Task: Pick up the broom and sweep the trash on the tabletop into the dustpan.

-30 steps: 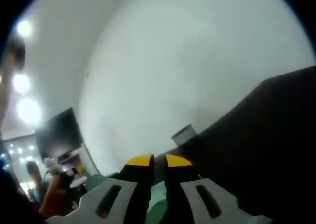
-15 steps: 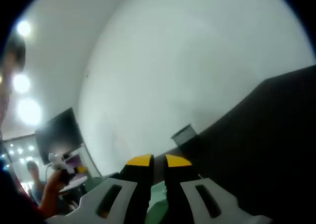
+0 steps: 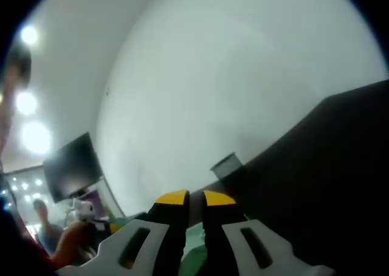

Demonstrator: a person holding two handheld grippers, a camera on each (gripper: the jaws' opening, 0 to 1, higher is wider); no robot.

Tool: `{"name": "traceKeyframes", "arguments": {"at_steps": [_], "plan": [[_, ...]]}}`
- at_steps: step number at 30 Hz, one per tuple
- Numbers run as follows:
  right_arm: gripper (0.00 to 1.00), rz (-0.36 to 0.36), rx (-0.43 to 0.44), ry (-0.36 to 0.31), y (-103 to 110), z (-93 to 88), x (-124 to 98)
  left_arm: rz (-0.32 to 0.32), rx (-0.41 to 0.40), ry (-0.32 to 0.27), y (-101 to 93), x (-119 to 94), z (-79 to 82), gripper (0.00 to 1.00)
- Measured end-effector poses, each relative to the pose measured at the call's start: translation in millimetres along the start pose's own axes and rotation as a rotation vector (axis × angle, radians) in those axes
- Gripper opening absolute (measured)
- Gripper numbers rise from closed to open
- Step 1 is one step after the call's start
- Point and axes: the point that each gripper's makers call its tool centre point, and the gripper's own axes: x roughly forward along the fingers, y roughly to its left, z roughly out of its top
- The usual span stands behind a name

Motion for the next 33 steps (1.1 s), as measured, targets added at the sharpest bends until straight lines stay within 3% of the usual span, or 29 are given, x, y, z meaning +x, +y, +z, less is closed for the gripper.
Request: {"name": "traceKeyframes", "arguments": {"at_steps": [3, 5, 10, 11, 13, 14, 17, 19, 21, 23, 25, 29, 33], "plan": [[0.11, -0.002, 0.002, 0.001, -0.5, 0.0, -0.7, 0.017, -0.1, -0.088, 4.8, -4.8, 5.1, 0.01], [0.11, -0.002, -0.001, 0.004, -0.4, -0.7, -1.3, 0.03, -0.086, -0.137, 10.2, -10.0, 9.4, 0.0], [0.11, -0.004, -0.006, 0.008, 0.2, -1.0, -1.3, 0.028, -0.274, -0.238, 18.4, -34.5, 21.2, 0.0], [0.11, -0.004, -0.007, 0.007, 0.7, -0.9, -2.0, 0.058, -0.253, -0.226, 20.7, -39.3, 19.1, 0.0], [0.11, -0.004, -0.007, 0.006, 1.3, -0.6, -2.6, 0.229, -0.106, -0.157, 34.4, -51.3, 9.5, 0.0], [0.11, -0.005, -0.009, 0.006, 1.3, -0.6, -2.6, 0.28, -0.078, -0.15, 36.4, -55.2, 7.8, 0.0], [0.11, -0.006, -0.012, 0.006, 0.8, -0.3, -2.2, 0.29, -0.121, -0.184, 24.9, -53.0, 6.0, 0.0], [0.11, -0.006, -0.012, 0.007, 0.9, -0.3, -2.3, 0.303, -0.128, -0.153, 19.1, -43.7, -2.6, 0.0], [0.11, -0.005, -0.013, 0.008, 1.0, -0.5, -2.4, 0.341, -0.081, -0.115, 14.5, -36.3, -9.6, 0.0], [0.11, -0.005, -0.013, 0.01, 1.0, -0.8, -2.8, 0.333, -0.077, -0.128, 1.2, -30.0, -6.9, 0.0], [0.11, -0.005, -0.013, 0.009, 0.5, -0.4, -3.3, 0.369, 0.015, -0.102, -6.5, -26.6, -5.0, 0.0], [0.11, -0.005, -0.015, 0.01, -0.3, -0.3, -2.3, 0.354, -0.004, -0.129, -24.0, -20.6, -0.1, 0.0], [0.11, -0.001, -0.016, 0.01, 0.6, -0.4, -2.1, 0.411, 0.03, -0.135, -30.7, -17.4, 6.9, 0.0]]}}
